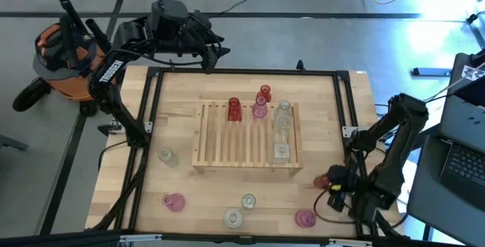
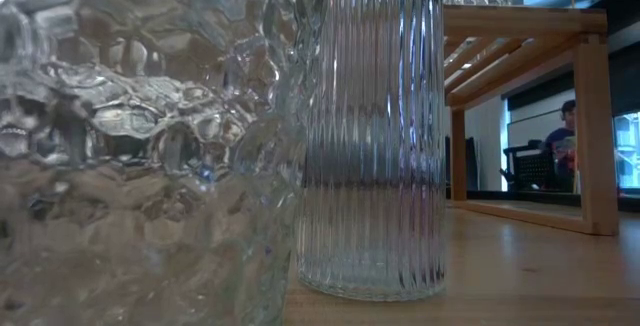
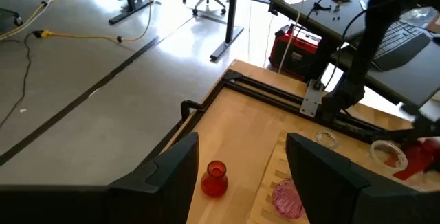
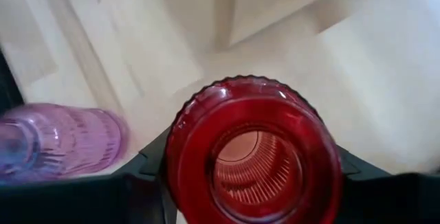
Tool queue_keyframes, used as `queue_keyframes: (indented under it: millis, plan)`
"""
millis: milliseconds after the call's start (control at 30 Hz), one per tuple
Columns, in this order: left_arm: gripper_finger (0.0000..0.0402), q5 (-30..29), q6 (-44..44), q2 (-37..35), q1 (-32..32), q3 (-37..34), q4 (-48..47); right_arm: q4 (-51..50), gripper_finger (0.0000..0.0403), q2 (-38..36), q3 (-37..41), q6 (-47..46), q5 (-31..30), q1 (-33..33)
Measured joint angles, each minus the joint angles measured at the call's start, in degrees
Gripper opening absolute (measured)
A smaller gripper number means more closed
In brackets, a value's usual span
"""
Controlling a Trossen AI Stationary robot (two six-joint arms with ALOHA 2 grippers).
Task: Sort vases onto shelf
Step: Put the red vase on the shelf aligned with the other red vase
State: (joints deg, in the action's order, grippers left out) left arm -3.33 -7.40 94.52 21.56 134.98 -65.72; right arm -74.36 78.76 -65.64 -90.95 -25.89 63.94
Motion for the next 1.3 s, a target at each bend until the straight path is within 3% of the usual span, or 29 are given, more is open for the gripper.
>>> queue_keyframes:
  millis: [267, 533, 667, 767, 900, 1067, 1300]
  plan:
    - [0.0212, 0.00, 0.00, -0.02, 0.00, 0.04, 1.32, -16.11, 0.0185, -5.39, -19.47, 11.81, -6.20, -2.35]
    - [0.0212, 0.00, -0.04, -0.02, 0.00, 0.04, 1.15, -14.69, 0.0185, -5.90, -38.73, 39.02, -27.48, -9.15]
    - [0.0212, 0.14, -0.32, -0.02, 0.00, 0.04, -0.30, -7.09, 0.0185, -5.92, -44.51, 58.59, -29.23, -16.67]
    - [0.0211, 1.63, -1.48, -0.02, 0.02, 0.04, -2.09, 3.82, 0.0185, -5.90, -45.92, 75.11, -23.49, -24.30]
    - [0.0212, 3.39, -1.68, -0.02, 0.02, 0.04, -3.97, 17.98, 0.0185, -4.98, -45.97, 91.82, -11.12, -35.99]
    - [0.0212, 6.68, -2.70, -0.02, 0.00, 0.04, -6.82, 24.49, 0.0185, -0.59, -45.99, 100.53, 5.97, -48.69]
    - [0.0212, 8.89, -4.52, -0.41, 0.00, 0.04, -11.60, 29.86, 0.0185, 9.05, -45.95, 106.10, 27.91, -58.50]
